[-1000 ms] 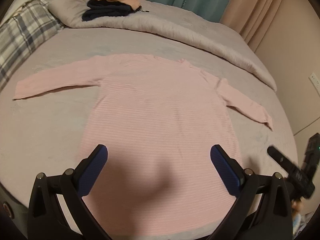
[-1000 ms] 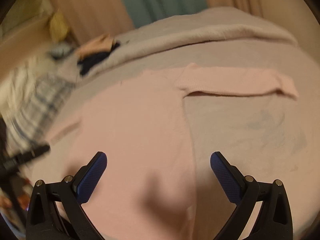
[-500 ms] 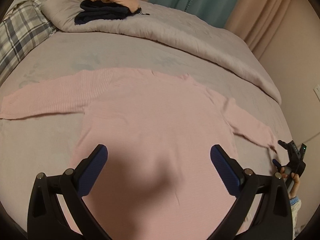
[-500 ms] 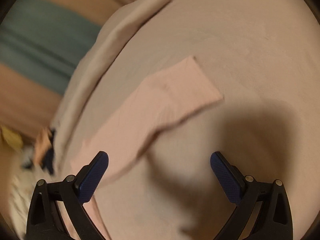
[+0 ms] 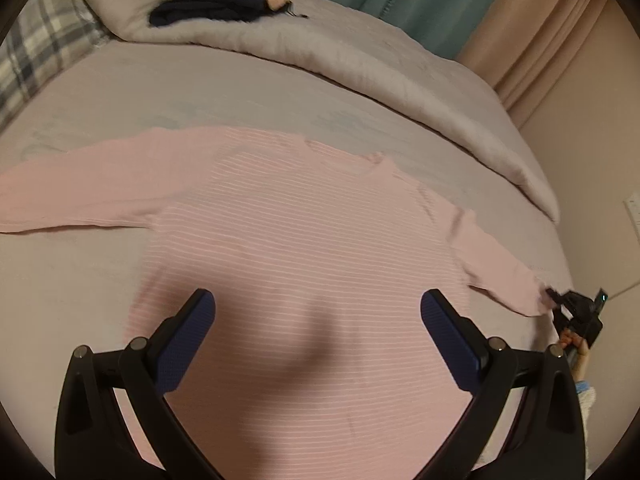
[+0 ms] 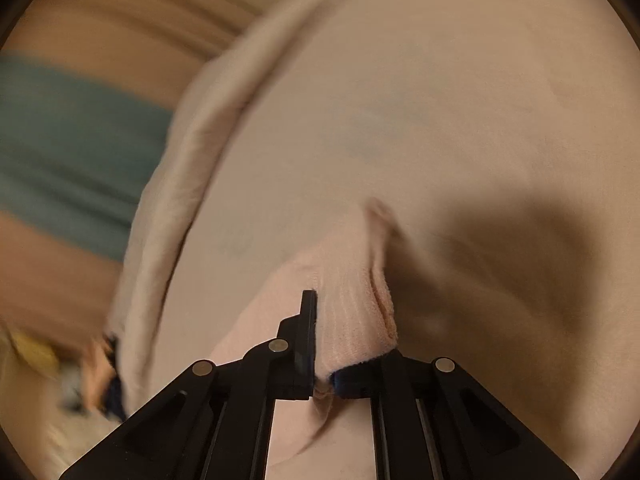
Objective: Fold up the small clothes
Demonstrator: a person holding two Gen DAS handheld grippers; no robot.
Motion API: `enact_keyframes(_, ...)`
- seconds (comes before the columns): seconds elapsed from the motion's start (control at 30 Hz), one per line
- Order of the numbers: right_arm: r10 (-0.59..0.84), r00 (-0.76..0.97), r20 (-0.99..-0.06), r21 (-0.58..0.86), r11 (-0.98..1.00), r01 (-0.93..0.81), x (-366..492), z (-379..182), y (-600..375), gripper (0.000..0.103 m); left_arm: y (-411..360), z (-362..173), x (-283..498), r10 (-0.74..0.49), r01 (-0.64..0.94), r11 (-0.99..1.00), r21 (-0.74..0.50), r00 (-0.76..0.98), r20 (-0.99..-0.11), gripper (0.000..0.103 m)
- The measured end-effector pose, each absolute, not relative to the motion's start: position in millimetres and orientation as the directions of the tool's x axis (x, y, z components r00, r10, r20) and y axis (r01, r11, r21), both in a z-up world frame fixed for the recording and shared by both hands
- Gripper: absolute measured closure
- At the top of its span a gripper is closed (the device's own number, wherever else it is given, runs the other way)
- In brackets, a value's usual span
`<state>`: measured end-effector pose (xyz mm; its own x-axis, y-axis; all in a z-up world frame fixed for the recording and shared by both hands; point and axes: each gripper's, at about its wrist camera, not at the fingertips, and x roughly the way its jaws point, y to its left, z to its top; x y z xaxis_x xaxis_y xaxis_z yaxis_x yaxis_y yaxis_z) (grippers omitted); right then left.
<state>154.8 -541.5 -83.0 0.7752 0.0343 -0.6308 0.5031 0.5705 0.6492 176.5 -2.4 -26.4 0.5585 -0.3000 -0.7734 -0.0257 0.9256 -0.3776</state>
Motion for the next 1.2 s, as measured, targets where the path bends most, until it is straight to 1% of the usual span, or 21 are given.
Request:
enact_keyframes(0.07, -0.002, 0.794, -0.608, 0.571, 0.694, 0.439, 152, -56, -524, 0.095, -3, -26, 179, -0.338, -0.016, 0.91, -0.415, 0.553, -0.762, 0.0)
enact_keyframes(0.1, -0.014, 0.807, -0.591, 0.513, 0.765, 0.389, 156, -33, -500, 0.095, -2, -26, 180, -0.362, -0.011, 0.898, -0.44, 0.552, -0.751, 0.0)
enact_keyframes(0.17, -0.004, 0.83, -0.558, 0.428, 0.855, 0.292, 168, -2, -460, 0.095, 2, -26, 178, -0.388, -0.01, 0.881, -0.473, 0.555, -0.735, 0.0)
enact_keyframes(0.23, 0.032, 0.848, -0.53, 0.32, 0.933, 0.165, 179, 27, -403, 0.095, 12, -26, 176, -0.404, -0.022, 0.865, -0.502, 0.563, -0.721, 0.0)
enact_keyframes(0.3, 0.092, 0.846, -0.525, 0.245, 0.969, 0.046, 188, 40, -353, 0.095, 25, -28, 175, -0.432, -0.039, 0.836, -0.548, 0.568, -0.7, 0.0)
enact_keyframes(0.33, 0.145, 0.834, -0.533, 0.198, 0.979, -0.043, 193, 44, -313, 0.095, 34, -30, 175, -0.445, -0.053, 0.818, -0.573, 0.572, -0.689, 0.0)
enact_keyframes(0.5, 0.298, 0.756, -0.582, 0.094, 0.949, -0.302, 221, 23, -178, 0.095, 82, -45, 168, -0.443, -0.154, 0.755, -0.638, 0.597, -0.669, 0.0)
enact_keyframes(0.63, 0.363, 0.693, -0.623, 0.049, 0.902, -0.428, 224, -8, -98, 0.095, 112, -55, 161, -0.422, -0.209, 0.74, -0.64, 0.597, -0.682, 0.0)
enact_keyframes(0.73, 0.369, 0.668, -0.646, -0.008, 0.872, -0.49, 217, -31, -52, 0.095, 122, -61, 161, -0.417, -0.23, 0.731, -0.643, 0.596, -0.686, 0.0)
enact_keyframes(0.83, 0.403, 0.624, -0.67, 0.018, 0.848, -0.529, 215, -37, -30, 0.094, 126, -68, 165, -0.435, -0.233, 0.713, -0.661, 0.592, -0.678, 0.0)
enact_keyframes(0.9, 0.439, 0.562, -0.701, 0.083, 0.833, -0.547, 217, -40, -28, 0.088, 126, -70, 167, -0.448, -0.224, 0.711, -0.667, 0.587, -0.675, 0.0)
enact_keyframes(0.93, 0.457, 0.552, -0.697, 0.11, 0.829, -0.548, 219, -38, -29, 0.085, 124, -71, 169, -0.459, -0.215, 0.708, -0.673, 0.585, -0.669, 0.0)
enact_keyframes(0.97, 0.48, 0.548, -0.685, 0.138, 0.824, -0.55, 218, -33, -39, 0.073, 124, -73, 172, -0.467, -0.207, 0.705, -0.679, 0.584, -0.663, 0.0)
enact_keyframes(1.0, 0.497, 0.542, -0.677, 0.164, 0.82, -0.548, 217, -31, -46, 0.05, 123, -73, 174, -0.478, -0.198, 0.699, -0.687, 0.585, -0.655, 0.001)
enact_keyframes(1.03, 0.526, 0.529, -0.666, 0.213, 0.814, -0.541, 218, -25, -60, 0.041, 123, -73, 178, -0.489, -0.19, 0.693, -0.695, 0.584, -0.647, 0.0)
enact_keyframes(1.07, 0.561, 0.525, -0.64, 0.268, 0.804, -0.531, 217, -22, -77, 0.035, 120, -73, 181, -0.499, -0.184, 0.688, -0.702, 0.582, -0.642, 0.0)
enact_keyframes(1.1, 0.594, 0.53, -0.606, 0.32, 0.791, -0.52, 215, -13, -100, 0.035, 119, -73, 183, -0.507, -0.179, 0.683, -0.708, 0.581, -0.637, 0.0)
enact_keyframes(1.2, 0.56, 0.574, -0.598, 0.346, 0.826, -0.445, 211, -5, -143, 0.035, 104, -77, 196, -0.536, -0.157, 0.684, -0.713, 0.554, -0.637, 0.001)
